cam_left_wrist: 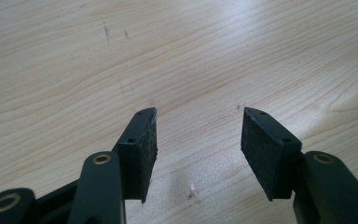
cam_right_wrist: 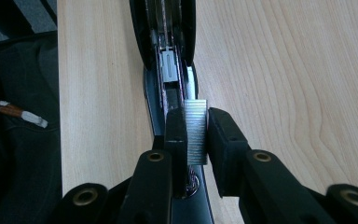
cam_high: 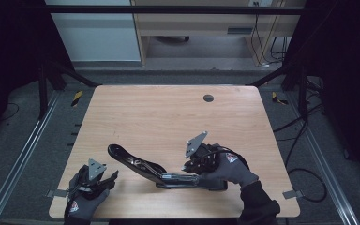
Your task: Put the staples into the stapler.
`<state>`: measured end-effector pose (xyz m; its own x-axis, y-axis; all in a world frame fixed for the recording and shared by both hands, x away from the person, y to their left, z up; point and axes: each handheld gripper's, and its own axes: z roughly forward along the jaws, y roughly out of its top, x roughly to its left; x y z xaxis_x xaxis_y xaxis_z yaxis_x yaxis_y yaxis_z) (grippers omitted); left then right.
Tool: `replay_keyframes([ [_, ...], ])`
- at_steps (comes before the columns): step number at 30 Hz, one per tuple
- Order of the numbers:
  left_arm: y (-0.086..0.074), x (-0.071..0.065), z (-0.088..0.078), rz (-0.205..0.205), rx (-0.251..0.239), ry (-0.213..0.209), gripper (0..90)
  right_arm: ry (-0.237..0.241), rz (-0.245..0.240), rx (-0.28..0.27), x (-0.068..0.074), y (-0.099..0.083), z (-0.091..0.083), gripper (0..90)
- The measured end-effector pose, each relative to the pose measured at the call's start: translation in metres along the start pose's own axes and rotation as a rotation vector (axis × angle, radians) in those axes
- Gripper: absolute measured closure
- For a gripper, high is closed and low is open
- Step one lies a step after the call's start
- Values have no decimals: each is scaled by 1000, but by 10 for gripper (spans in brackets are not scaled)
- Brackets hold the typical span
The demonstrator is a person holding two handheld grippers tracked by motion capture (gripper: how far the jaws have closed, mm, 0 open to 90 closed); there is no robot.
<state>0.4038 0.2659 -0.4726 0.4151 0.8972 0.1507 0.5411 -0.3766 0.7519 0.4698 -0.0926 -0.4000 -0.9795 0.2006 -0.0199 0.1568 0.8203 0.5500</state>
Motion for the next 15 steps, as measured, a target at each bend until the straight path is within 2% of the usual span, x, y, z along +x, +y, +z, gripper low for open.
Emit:
replay_keyframes([
  [11,0,0,0,2,2,0,454,34,-6,17,1,-5,14,783],
  [15,0,0,0,1,2,0,454,29,-13,25,2,-5,15,783],
])
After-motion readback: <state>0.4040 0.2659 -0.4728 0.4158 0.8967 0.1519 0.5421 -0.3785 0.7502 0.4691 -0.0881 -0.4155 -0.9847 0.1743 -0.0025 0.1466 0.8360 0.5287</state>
